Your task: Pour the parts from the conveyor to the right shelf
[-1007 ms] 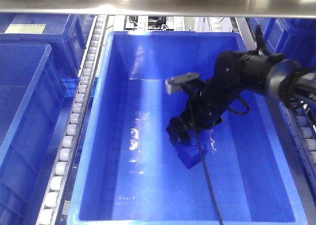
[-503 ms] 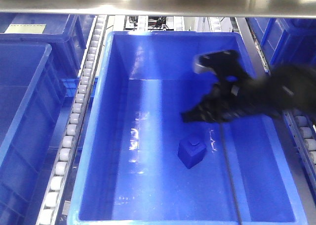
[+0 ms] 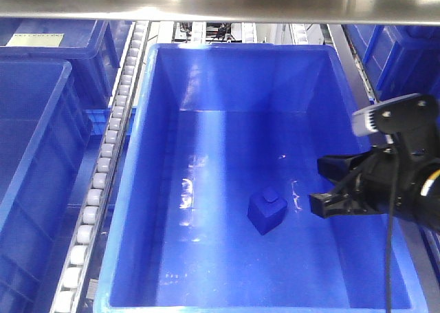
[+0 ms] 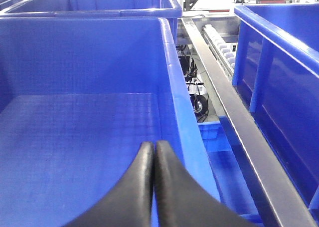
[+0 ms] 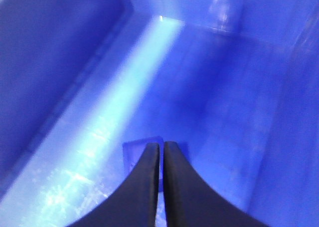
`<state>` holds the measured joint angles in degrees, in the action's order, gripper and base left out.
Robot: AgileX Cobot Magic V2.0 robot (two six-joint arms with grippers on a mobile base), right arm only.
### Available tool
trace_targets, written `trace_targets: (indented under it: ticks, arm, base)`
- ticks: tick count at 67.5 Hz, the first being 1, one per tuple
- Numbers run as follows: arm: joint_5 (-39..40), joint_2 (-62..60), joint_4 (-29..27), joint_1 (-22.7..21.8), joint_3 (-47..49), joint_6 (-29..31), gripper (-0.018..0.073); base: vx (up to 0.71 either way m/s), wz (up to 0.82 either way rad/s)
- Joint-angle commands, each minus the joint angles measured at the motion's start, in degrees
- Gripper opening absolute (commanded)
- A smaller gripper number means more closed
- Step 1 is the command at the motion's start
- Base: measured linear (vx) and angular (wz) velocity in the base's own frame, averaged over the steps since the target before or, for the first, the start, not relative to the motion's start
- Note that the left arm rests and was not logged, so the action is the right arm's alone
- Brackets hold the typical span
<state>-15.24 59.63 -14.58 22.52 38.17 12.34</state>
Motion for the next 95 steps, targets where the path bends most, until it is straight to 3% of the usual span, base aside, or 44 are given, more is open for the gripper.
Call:
trace_targets:
  ticks: [1, 25, 37, 47, 74, 89, 95]
  arm:
    - [3.4, -1.3, -0.1, 0.1, 1.5, 0.5, -0.001]
    - [4.0, -1.4, 0.3, 0.1, 1.5, 0.5, -0.001]
    - [10.0, -5.4, 6.1, -0.6, 0.7, 0.5, -0.001]
    - [16.7, -14.7, 8.5, -4.7, -5.5, 0.5, -0.001]
    - [16.6, -46.7, 8.5, -24.0, -28.1, 0.5, -0.001]
    - [16.4, -58.4, 8.6, -24.9, -36.6, 0.6, -0.001]
    - [16.4, -61.1, 11.2, -24.9, -39.1, 0.6, -0.001]
  base:
    - [0.0, 0.0]
    - [0.0, 0.0]
    - [0.0, 0.0]
    - [0.0, 0.0]
    - [0.0, 0.0]
    - [0.0, 0.0]
    - [0.0, 0.0]
